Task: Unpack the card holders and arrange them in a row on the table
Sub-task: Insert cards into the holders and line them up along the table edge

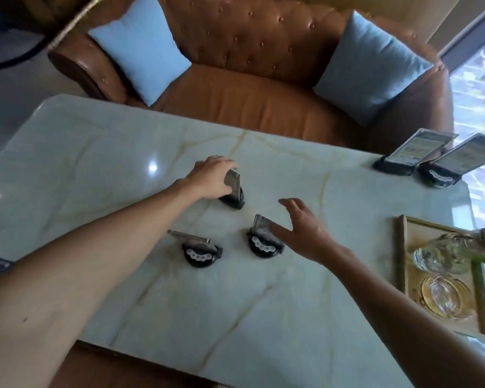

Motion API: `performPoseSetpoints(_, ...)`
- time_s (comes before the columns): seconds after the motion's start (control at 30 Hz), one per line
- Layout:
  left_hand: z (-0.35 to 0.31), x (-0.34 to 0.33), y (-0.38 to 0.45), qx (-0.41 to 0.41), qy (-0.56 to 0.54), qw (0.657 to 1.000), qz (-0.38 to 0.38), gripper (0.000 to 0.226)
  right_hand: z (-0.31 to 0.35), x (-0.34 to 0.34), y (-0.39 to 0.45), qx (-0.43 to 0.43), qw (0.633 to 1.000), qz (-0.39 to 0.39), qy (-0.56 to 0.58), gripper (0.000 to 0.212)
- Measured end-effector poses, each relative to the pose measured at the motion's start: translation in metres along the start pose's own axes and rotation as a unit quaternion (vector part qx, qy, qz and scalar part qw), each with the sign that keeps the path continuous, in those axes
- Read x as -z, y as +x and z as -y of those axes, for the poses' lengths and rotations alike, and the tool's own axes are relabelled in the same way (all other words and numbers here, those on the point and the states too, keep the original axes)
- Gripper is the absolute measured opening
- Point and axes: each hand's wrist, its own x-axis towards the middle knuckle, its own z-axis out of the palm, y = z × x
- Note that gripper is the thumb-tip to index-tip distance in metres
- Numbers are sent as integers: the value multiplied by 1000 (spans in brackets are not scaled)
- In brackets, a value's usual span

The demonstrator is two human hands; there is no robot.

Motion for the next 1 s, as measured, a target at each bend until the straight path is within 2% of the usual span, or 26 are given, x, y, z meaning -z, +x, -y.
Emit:
performPoseSetpoints(0.07, 6, -6, 3, -11, 18, 1000, -10, 50, -2, -9, 0, -23, 1000, 17, -6, 54)
performPoseSetpoints(0.17, 8, -12, 10, -25, 42, 997, -54, 36, -6, -21, 2, -26, 999, 8, -31, 22)
performPoseSetpoints(0.23, 9, -13, 14, -33, 45, 996, -73, 30, -9, -23, 7, -43, 998, -7, -49, 14)
performPoseSetpoints(0.4, 3, -12, 21, -50, 6, 996, -72, 26, -28, 0, 24, -54, 995, -45, -64, 16)
performPoseSetpoints(0.5, -11, -7, 34, -64, -9, 995, -76, 26, -51, 32, 35, -59, 994, -67, -54, 16)
performPoseSetpoints(0.67, -60, 8, 71, -84, -11, 994, -74, 14, -95, 99, 61, -56, 989, -132, -39, 11)
performPoseSetpoints(0.8, -101, 21, 114, -106, -34, 990, -87, 19, -132, 151, 83, -63, 983, -166, -56, 15)
performPoseSetpoints(1.0, -151, 22, 182, -134, -67, 986, -77, 27, -182, 200, 126, -81, 980, -163, -85, 23)
